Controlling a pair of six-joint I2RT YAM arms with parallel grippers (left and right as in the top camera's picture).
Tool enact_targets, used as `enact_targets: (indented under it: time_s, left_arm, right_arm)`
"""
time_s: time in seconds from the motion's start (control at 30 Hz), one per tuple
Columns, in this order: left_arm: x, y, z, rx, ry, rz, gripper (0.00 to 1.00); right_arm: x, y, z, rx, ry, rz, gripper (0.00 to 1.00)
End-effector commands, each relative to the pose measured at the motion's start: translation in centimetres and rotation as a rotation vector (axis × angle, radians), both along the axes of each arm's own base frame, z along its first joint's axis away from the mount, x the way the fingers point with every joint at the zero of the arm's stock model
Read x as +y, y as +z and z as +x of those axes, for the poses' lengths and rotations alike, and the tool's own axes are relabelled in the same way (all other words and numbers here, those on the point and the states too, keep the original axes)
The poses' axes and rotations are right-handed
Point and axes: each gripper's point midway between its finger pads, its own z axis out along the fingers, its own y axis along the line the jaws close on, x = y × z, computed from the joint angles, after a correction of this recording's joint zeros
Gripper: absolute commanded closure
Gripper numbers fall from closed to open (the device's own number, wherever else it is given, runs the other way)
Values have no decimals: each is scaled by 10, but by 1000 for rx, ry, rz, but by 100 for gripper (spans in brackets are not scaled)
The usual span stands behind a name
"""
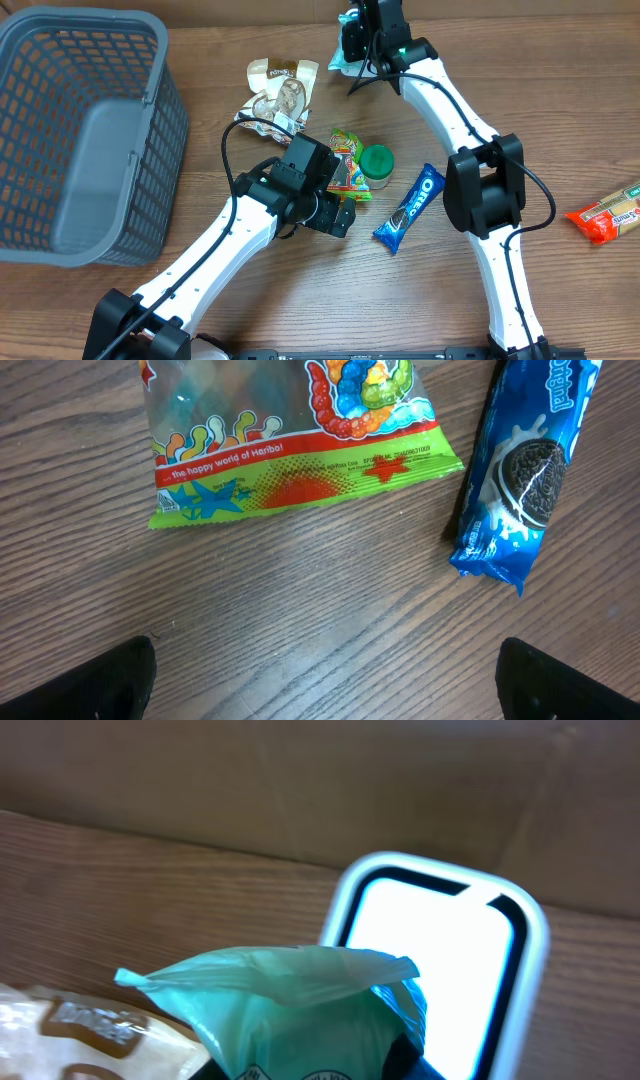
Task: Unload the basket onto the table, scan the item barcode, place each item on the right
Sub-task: 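Hold the mint-green pack in front of the scanner with the right gripper, then carry the mint-green pack to the table's right side and release it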
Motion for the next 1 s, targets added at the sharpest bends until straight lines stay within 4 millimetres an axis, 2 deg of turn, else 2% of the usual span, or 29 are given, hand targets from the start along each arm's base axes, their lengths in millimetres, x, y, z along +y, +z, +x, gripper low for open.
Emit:
enact_targets:
  time_s: [0.0,0.07,0.17,0.33,0.47,0.53,0.63,0.8,0.9,0.97]
  left_arm:
    - [-7,8,3,-18,-22,-20,0]
    - [-7,8,3,-19,-23,-20,0]
    - [-7,8,4,-23,-23,-21,0]
    - [-7,8,5,-28,-20,-17,0]
    - [-7,9,5,-30,-23,-16,0]
    - [-7,9,5,-32,-28,-14,0]
    - [-7,9,5,-33,-33,-14,1]
    - [-7,8,5,-38,-48,-10,0]
    - [-7,9,5,-39,-49,-10,0]
    - [-7,9,5,-38,-49,-10,0]
  right_arm:
    - [-16,27,7,-42,-53,-29,96]
    - [-19,34,4,-30,-50,-61,96]
    - [-26,60,-1,-44,-57,-96,96]
    - [-45,131,-10,-124,-134,-109,96]
    - [-82,179,-24,-165,-292,-105,96]
    - [-111,191,-30,-158,-378,-107,96]
    - [-161,197,-38,-120,-497,-108,96]
    - [-264,190,-62,-5,-747,-50,96]
    - [-332,182,-87,75,-916,-6,96]
    - [-364,177,-100,110,-982,-4,96]
